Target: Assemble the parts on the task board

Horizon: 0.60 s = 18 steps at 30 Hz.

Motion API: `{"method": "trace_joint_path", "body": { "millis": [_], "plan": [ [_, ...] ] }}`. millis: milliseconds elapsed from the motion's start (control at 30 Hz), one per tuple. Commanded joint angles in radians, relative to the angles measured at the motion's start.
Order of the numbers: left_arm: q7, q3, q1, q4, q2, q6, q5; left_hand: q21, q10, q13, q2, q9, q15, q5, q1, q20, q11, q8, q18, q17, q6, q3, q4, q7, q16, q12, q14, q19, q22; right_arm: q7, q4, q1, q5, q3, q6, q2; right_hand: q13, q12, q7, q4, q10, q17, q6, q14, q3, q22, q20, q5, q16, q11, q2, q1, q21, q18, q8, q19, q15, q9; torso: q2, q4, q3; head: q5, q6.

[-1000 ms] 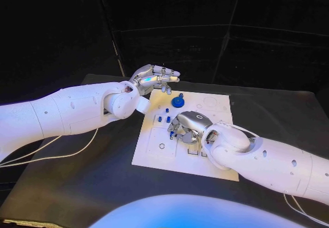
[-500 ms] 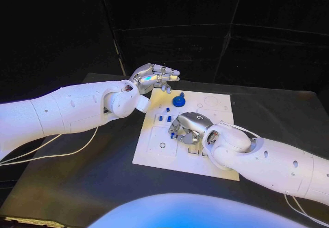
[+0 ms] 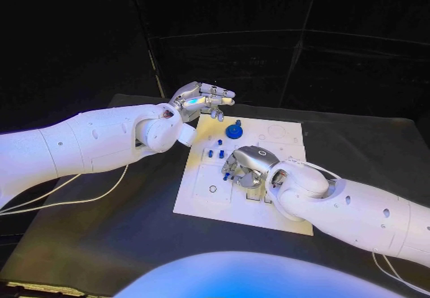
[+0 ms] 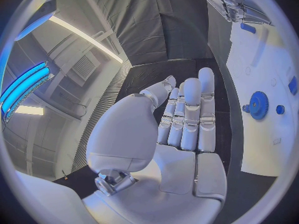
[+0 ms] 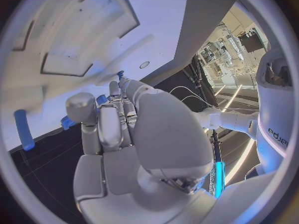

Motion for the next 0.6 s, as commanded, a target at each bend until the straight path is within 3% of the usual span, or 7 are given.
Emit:
{"method": "trace_joint_path", "body": {
  "millis": [33, 600],
  "plan": [
    [0.003, 0.001, 0.002, 0.002, 0.000, 0.008, -0.002, -0.003, -0.010, 0.001, 0.002, 0.000, -0.003, 0.000, 0.004, 0.002, 0.000, 0.007, 0.013, -0.001, -0.003, -0.007, -0.001, 0.004, 0.000, 0.004, -0.006, -0.008, -0.001, 0.004, -0.006, 0.001, -0.007, 0.000, 0.011, 0.003, -0.001, -0.006, 0.004, -0.007, 0.007, 0.000, 0.003, 0.030, 0.002, 0.000, 0.001, 0.005, 0.003, 0.003, -0.001, -0.013, -0.002, -0.006, -0.005, 0.000, -0.004, 0.001, 0.000, 0.0001, -0.0001, 0.000, -0.002],
    [0.000, 0.001, 0.002, 0.002, -0.001, 0.008, -0.002, -0.003, -0.010, 0.001, 0.002, 0.000, -0.003, 0.000, 0.004, 0.002, 0.000, 0.007, 0.013, -0.001, -0.003, -0.007, -0.001, 0.004, 0.000, 0.004, -0.006, -0.008, -0.001, 0.006, -0.022, 0.000, -0.007, 0.000, 0.039, 0.021, -0.001, -0.010, 0.005, -0.010, 0.005, -0.005, 0.001, 0.029, 0.000, -0.006, 0.003, 0.002, 0.001, 0.004, -0.004, -0.025, -0.005, -0.006, -0.010, -0.004, -0.002, 0.000, -0.001, -0.0002, -0.0002, 0.001, -0.007]
  ]
}}
